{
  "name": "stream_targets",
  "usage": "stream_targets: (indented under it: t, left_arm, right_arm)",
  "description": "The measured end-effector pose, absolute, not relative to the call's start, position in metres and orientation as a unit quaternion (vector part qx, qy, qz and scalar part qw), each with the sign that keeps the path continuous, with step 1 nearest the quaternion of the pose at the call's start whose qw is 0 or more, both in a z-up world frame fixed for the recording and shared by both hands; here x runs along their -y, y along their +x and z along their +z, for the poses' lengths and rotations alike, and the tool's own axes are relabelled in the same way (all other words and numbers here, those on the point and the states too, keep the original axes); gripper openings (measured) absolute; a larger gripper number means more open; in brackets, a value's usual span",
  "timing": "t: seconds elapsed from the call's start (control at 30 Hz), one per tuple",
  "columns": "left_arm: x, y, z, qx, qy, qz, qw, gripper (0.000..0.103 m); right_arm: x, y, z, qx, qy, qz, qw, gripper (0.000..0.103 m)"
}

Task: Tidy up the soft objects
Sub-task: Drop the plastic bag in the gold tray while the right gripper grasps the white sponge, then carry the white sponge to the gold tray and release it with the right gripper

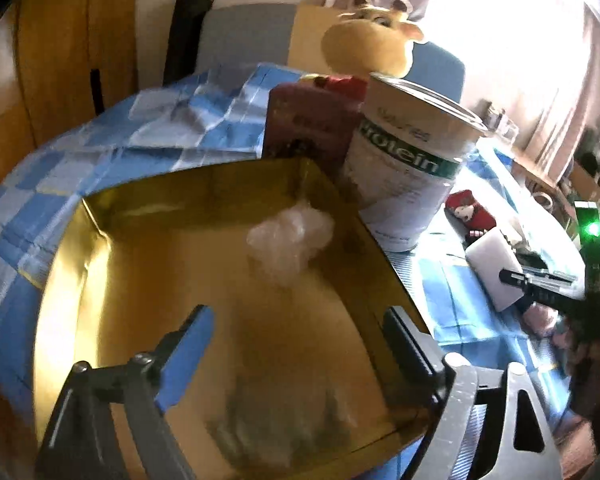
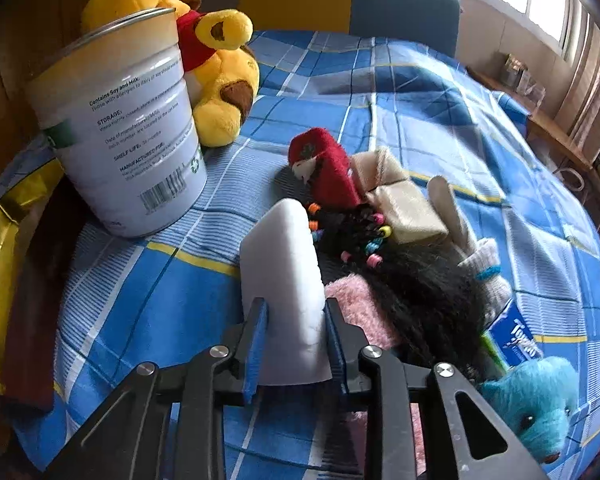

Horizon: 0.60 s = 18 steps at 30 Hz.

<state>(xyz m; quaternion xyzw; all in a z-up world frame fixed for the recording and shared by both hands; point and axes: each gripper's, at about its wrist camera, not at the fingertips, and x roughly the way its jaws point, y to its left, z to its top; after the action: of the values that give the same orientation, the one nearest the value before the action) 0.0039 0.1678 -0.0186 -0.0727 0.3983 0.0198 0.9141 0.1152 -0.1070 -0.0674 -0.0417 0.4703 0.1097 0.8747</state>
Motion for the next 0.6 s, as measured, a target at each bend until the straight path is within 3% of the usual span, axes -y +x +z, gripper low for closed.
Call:
stream_targets:
  t: [0.33,0.6]
  left_arm:
    - [-0.156,-0.009,-0.011,-0.397,-0.061,0.028,0.915,0.091]
    - [-0.166,-0.012,-0.011,-0.398,-0.064,0.036,0.915,0.091]
  right_arm:
    - [0.107,0.116,-0.069,-0.475,-0.042,0.102,0.873,0.03]
    - [0.114,0.111,-0.061,-0.468,-0.016,0.088,0.879,0.025]
